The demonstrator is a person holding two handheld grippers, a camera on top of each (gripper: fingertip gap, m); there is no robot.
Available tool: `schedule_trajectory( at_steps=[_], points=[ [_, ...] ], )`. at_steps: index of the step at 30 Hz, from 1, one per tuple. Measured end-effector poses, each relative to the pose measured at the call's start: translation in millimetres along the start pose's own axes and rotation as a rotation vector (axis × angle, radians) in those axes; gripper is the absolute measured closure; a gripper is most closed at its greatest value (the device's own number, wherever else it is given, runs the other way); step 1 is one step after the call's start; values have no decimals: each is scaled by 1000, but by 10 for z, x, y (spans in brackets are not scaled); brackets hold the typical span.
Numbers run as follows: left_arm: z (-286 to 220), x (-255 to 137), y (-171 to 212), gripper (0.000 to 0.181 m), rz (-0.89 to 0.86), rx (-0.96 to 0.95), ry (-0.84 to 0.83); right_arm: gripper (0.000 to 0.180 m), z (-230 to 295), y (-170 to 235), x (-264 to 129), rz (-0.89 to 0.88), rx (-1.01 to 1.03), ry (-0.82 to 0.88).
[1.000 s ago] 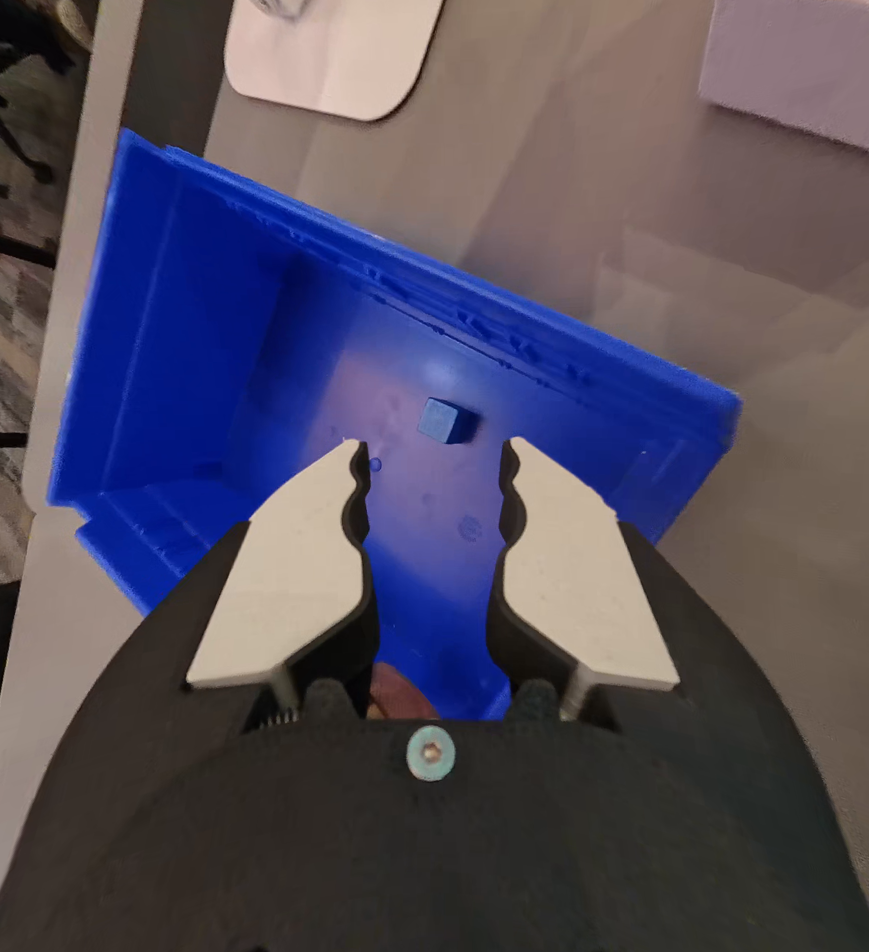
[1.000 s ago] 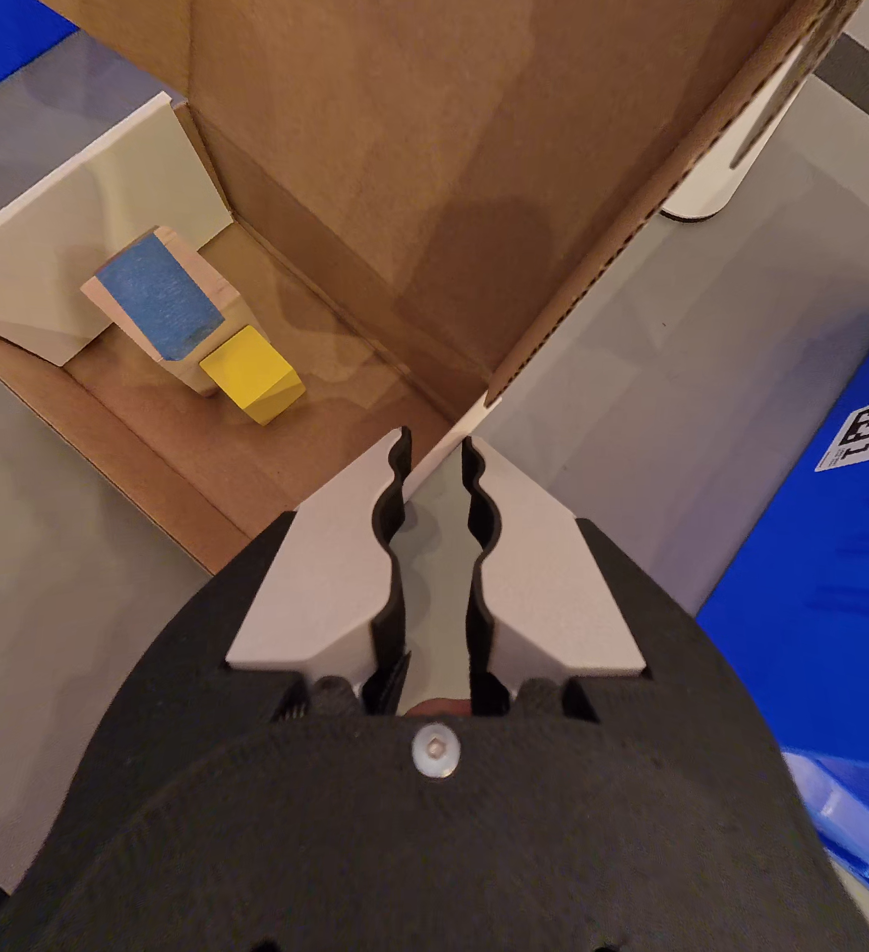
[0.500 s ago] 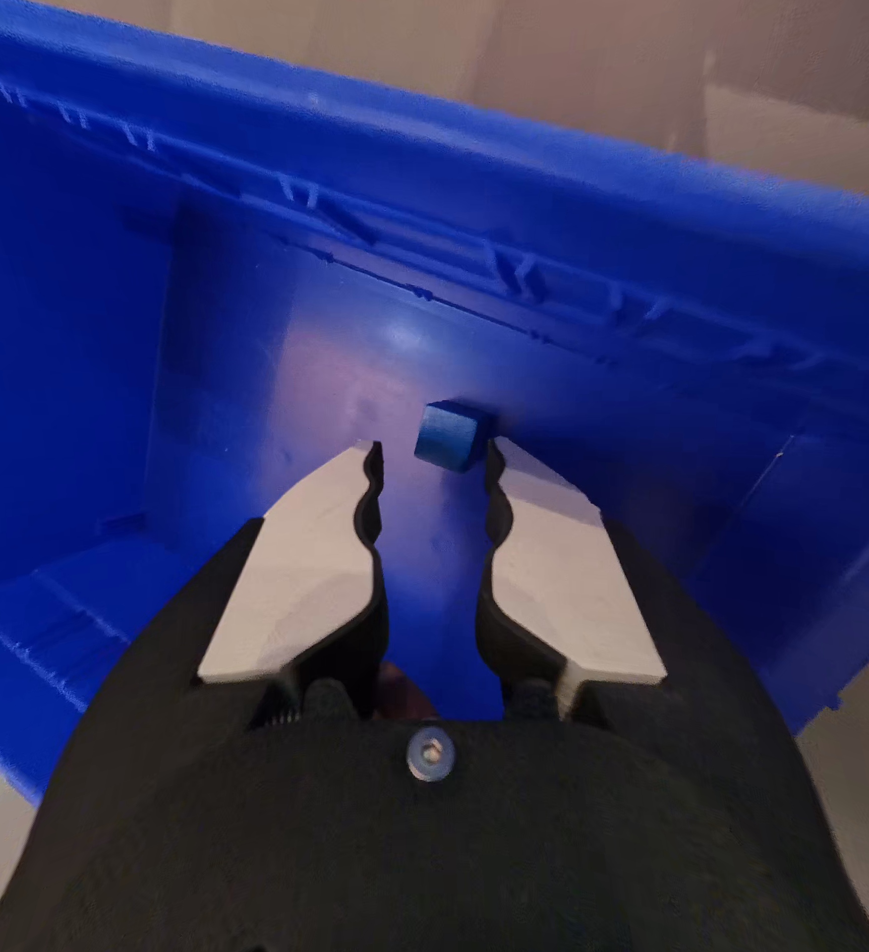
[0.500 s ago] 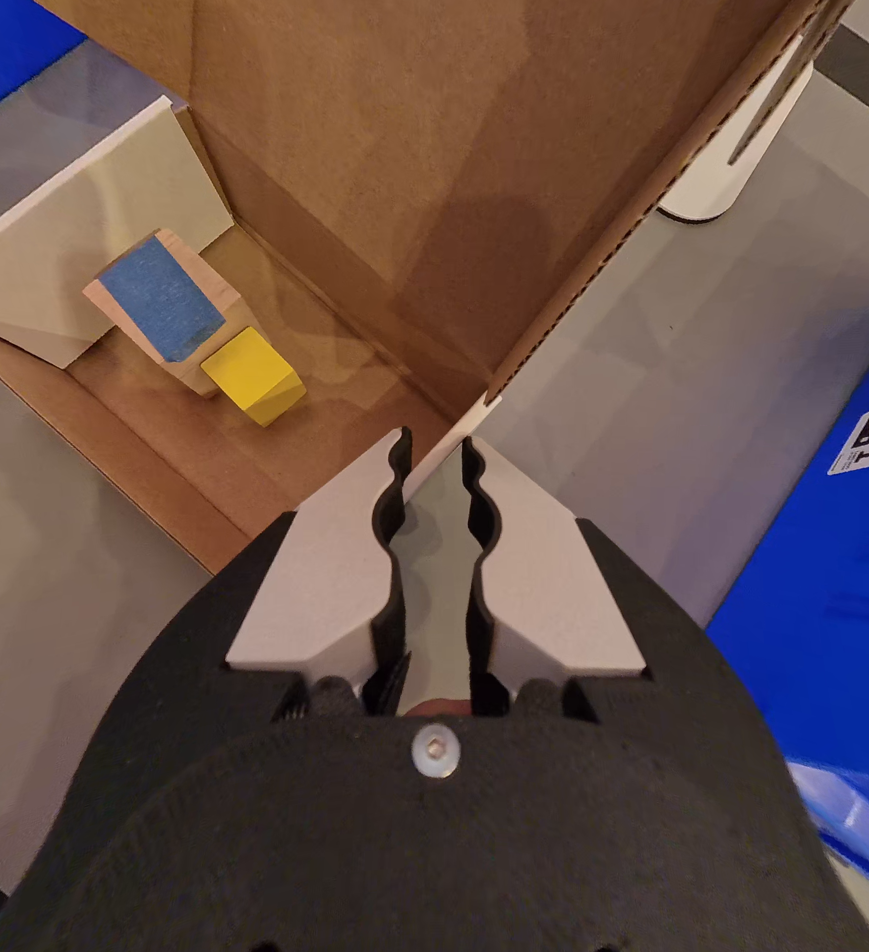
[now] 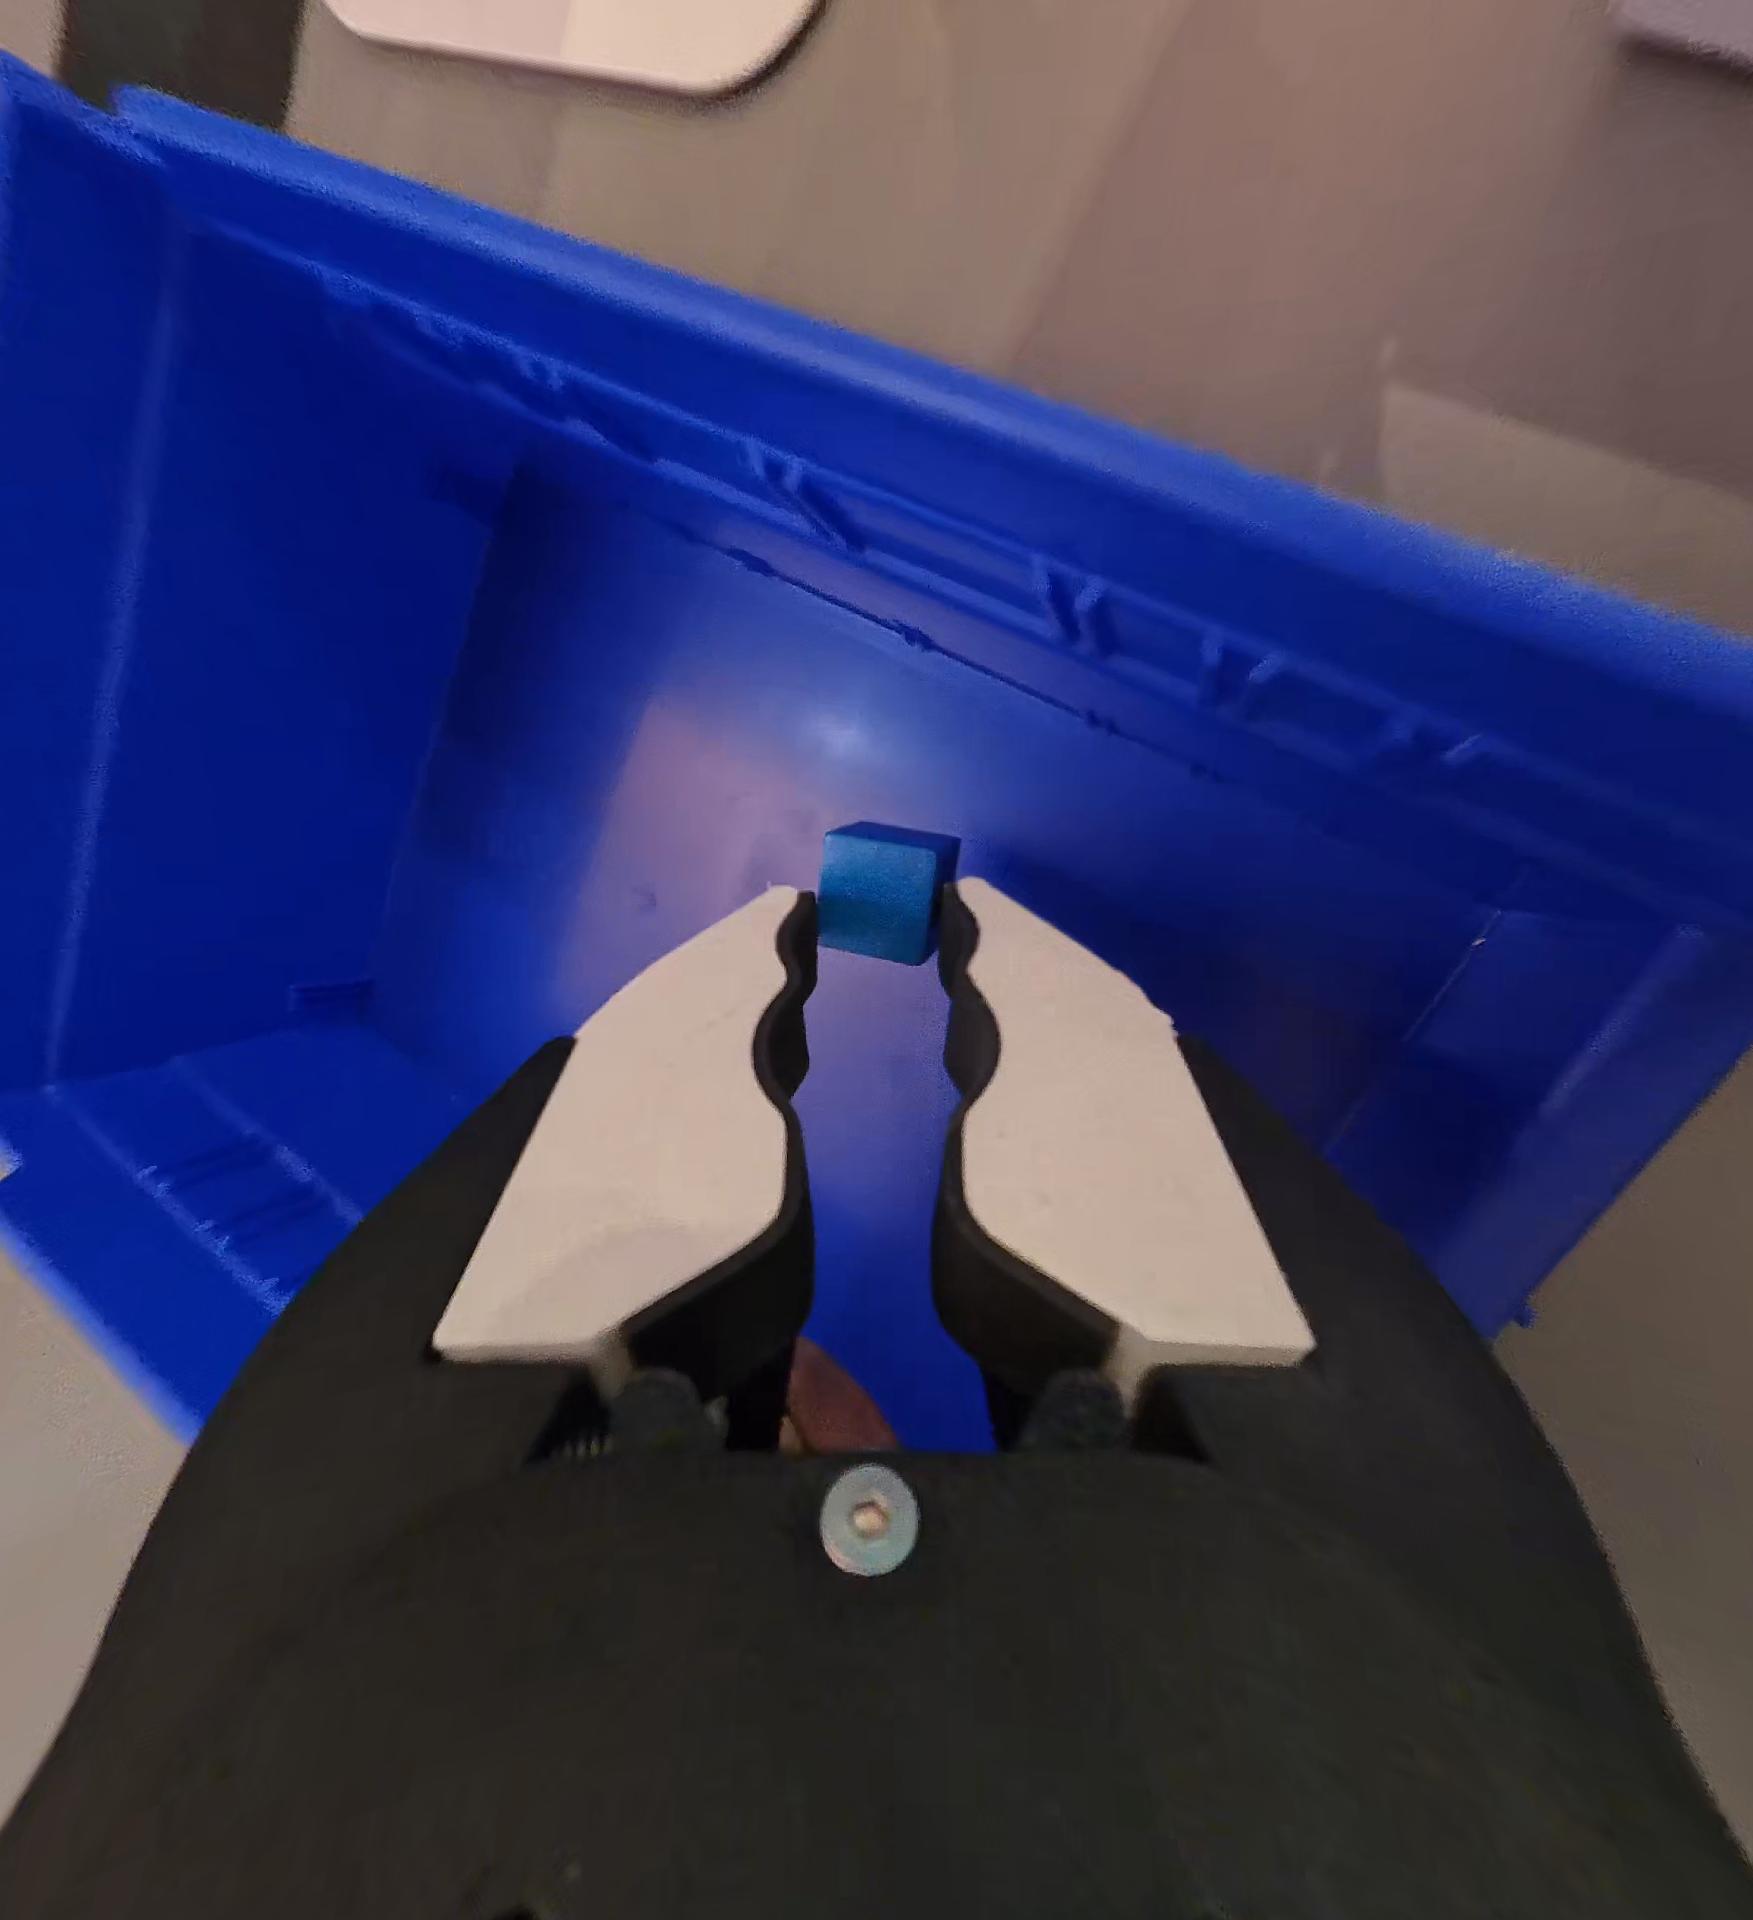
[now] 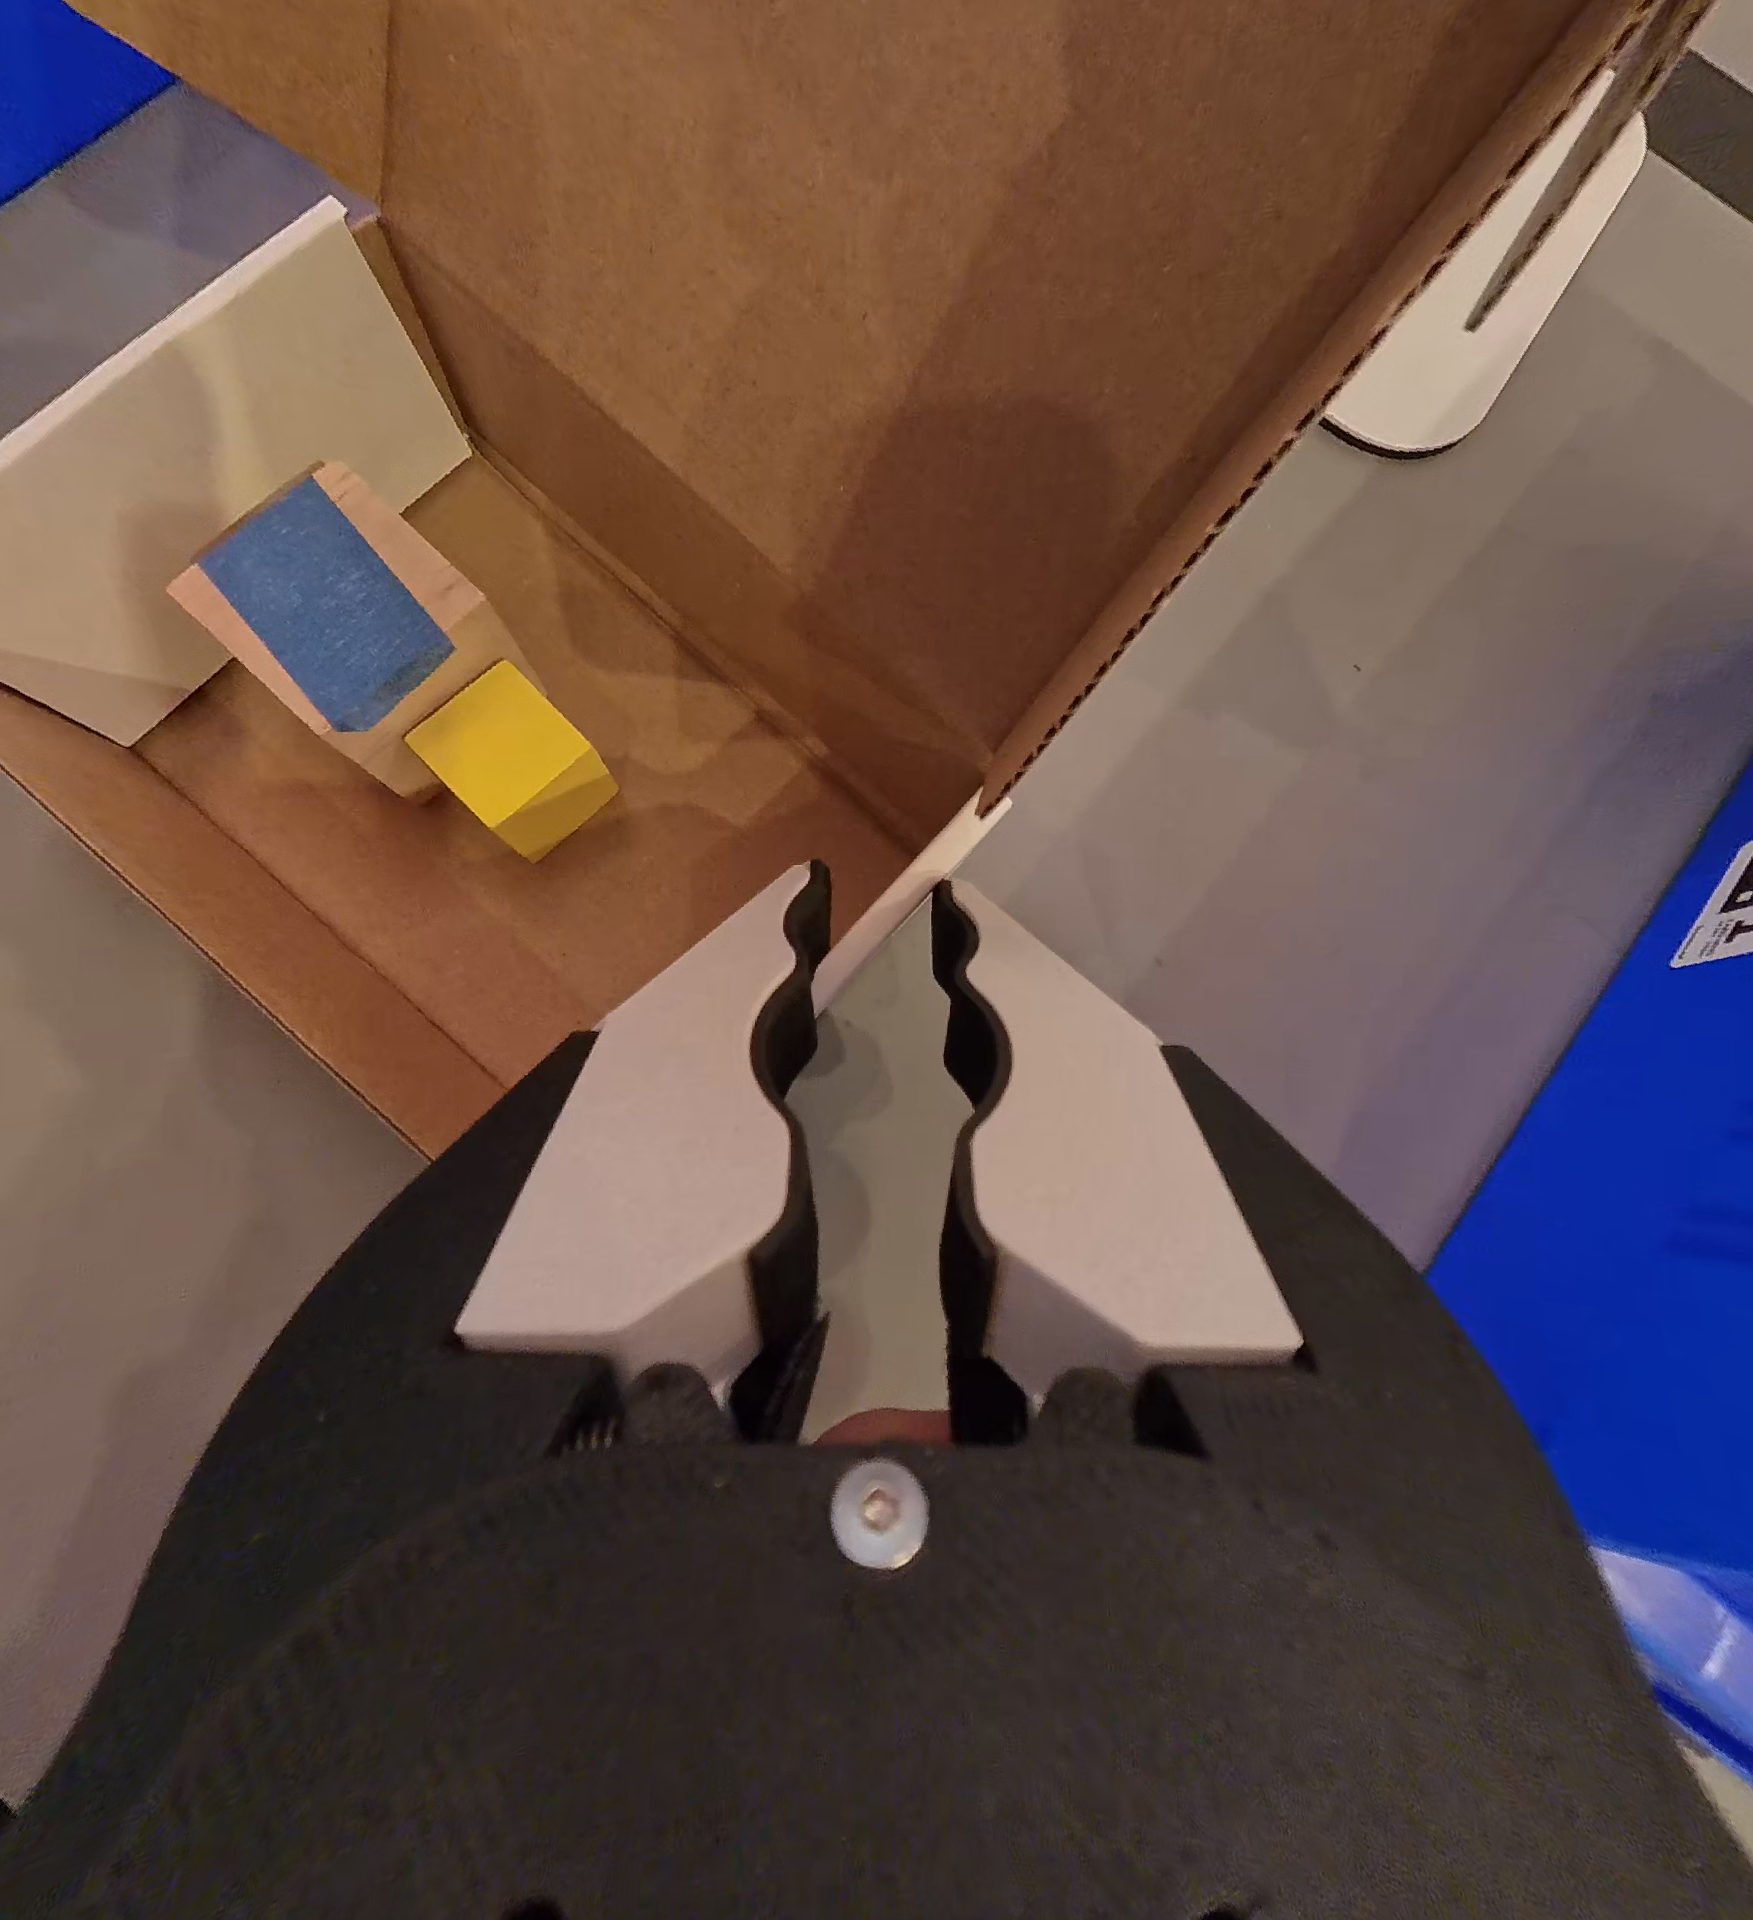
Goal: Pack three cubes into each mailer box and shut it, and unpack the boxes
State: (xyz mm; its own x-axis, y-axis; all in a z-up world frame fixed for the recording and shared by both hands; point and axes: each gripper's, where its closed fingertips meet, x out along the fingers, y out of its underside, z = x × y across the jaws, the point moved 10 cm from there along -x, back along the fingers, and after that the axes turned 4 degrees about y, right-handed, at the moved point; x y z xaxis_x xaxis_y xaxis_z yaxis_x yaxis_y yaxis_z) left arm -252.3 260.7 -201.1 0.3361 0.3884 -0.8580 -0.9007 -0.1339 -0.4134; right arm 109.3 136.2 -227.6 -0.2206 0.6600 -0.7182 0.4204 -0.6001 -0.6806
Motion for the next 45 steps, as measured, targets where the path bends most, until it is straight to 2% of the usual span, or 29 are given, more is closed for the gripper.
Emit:
schedule_trajectory(
  at_steps=[4, 7, 11, 17, 22, 28, 37, 41, 45],
  points=[
    [-24, -466, -219, 159, -95, -19, -70, 162, -1, 2, -1, 0, 3, -1],
    [-185, -836, -538, 159, -201, 3, -90, 162, -1, 1, -1, -1, 3, -2],
    [-618, -992, -1067, 159, -298, 98, -35, 162, -3, 3, -2, -2, 4, -4],
    [-1302, -583, -1687, 159, -301, 232, 120, 162, -10, 10, -2, -9, 8, -10],
    [-1595, -156, -1930, 159, -256, 282, 166, 162, -23, 22, -6, -14, 12, -15],
    [-1592, 259, -1981, 159, -201, 247, 218, 162, -29, 26, -5, -18, 13, -23],
    [-1729, 619, -1996, 158, -72, 290, 216, 162, -31, 25, -3, -20, 14, -32],
    [-1719, 652, -1993, 151, -61, 280, 198, 162, -33, 28, -6, -20, 13, -32],
    [-1706, 526, -1986, 144, -116, 268, 190, 162, -37, 31, -8, -20, 12, -31]
  ],
)
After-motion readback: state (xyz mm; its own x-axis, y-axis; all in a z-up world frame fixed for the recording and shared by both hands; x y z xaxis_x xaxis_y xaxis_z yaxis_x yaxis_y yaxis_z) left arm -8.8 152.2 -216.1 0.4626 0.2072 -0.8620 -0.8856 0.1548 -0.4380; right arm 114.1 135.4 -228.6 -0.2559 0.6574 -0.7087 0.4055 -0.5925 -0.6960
